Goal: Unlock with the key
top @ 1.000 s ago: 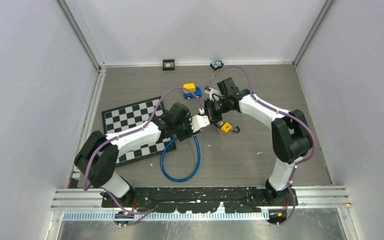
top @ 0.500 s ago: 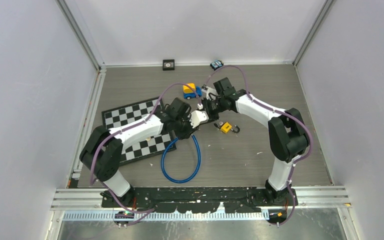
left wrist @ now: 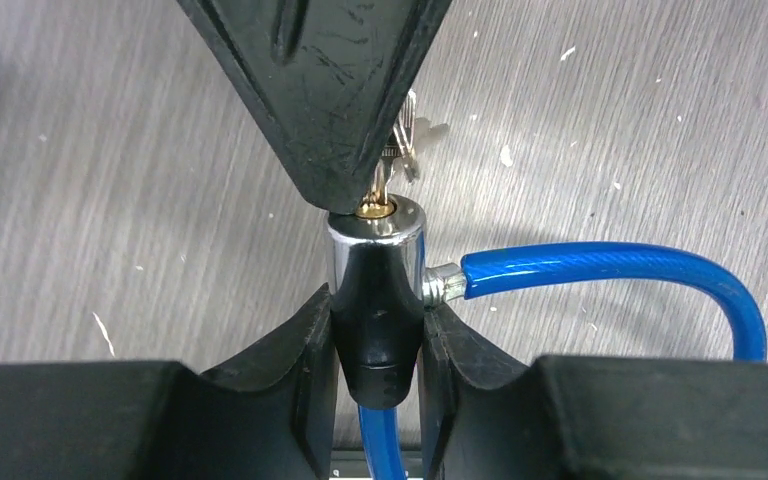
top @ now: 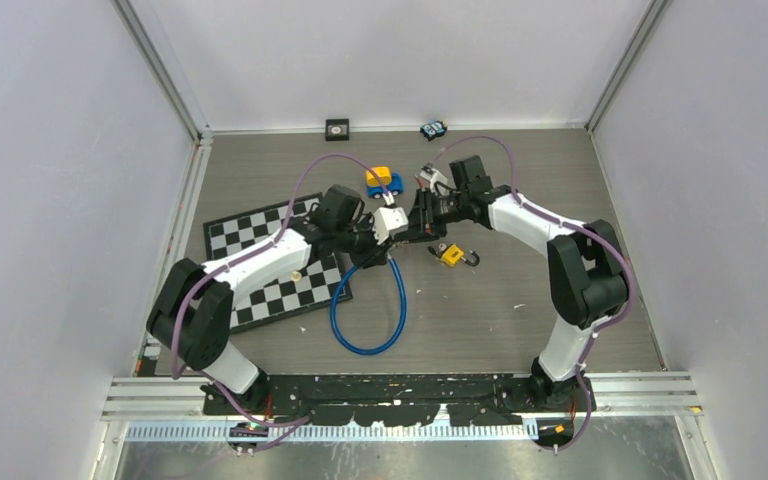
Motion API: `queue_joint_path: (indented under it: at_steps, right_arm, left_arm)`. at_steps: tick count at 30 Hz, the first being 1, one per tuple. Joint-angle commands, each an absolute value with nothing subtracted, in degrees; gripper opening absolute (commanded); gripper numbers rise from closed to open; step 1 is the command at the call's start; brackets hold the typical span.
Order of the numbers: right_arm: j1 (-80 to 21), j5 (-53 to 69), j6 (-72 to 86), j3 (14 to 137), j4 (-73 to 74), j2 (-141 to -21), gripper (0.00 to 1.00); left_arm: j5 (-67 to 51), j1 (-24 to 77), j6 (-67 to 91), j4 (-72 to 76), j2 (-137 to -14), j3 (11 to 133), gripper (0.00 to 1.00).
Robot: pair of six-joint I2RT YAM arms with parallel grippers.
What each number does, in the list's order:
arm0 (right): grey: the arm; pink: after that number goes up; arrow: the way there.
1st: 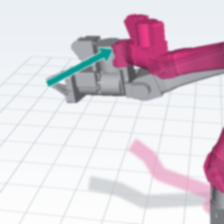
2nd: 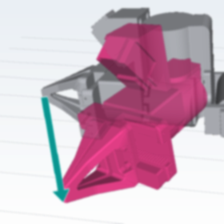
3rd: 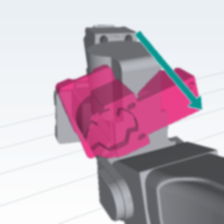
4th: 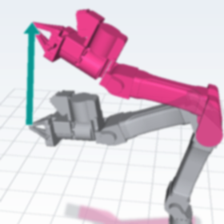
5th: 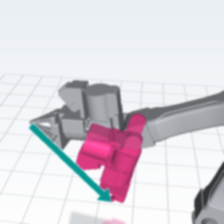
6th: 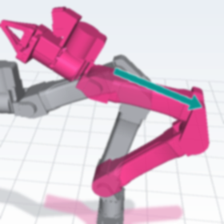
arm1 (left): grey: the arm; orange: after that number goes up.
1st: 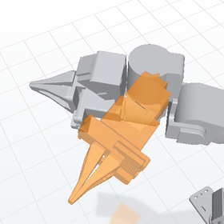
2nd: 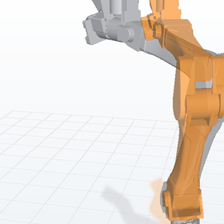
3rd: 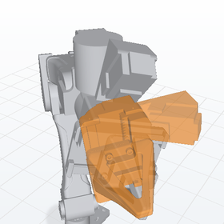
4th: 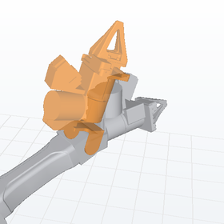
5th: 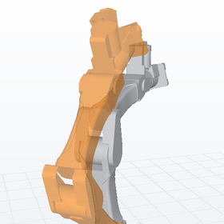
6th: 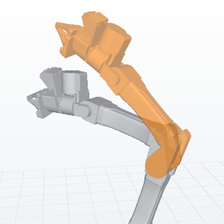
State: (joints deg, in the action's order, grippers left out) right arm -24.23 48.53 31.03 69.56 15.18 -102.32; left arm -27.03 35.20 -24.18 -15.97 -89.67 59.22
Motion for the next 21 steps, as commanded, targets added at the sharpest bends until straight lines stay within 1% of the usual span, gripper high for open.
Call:
queue_joint_path:
  at_steps: [1, 6, 7, 11, 15, 21]
  right_arm:
    - [-24.01, 55.34, 33.73, 67.57, 12.23, -97.87, 0.31]
    - [-22.94, 56.34, 32.37, 67.01, 13.78, -95.57, 0.32]
    - [-22.68, 56.60, 32.41, 66.98, 13.89, -95.34, 0.29]
    - [-21.60, 57.92, 32.70, 66.89, 13.94, -95.52, 0.12]
    - [-21.21, 57.89, 32.38, 66.62, 14.05, -95.33, 0.01]
    - [-20.28, 52.93, 26.09, 68.88, 21.49, -93.83, 0.01]
  left_arm:
    - [-31.21, 35.06, -27.23, -2.02, -85.92, 59.62, 0.00]
    - [-29.54, 35.04, -28.16, -2.41, -86.47, 59.73, 0.00]
    - [-29.53, 35.06, -28.39, -2.50, -86.48, 59.65, 0.00]
    - [-29.12, 35.07, -28.80, -2.60, -86.65, 59.22, 0.00]
    - [-28.68, 35.05, -29.30, -2.60, -86.47, 58.80, 0.00]
    - [-29.09, 35.07, -32.65, -2.24, -85.09, 55.79, 0.00]
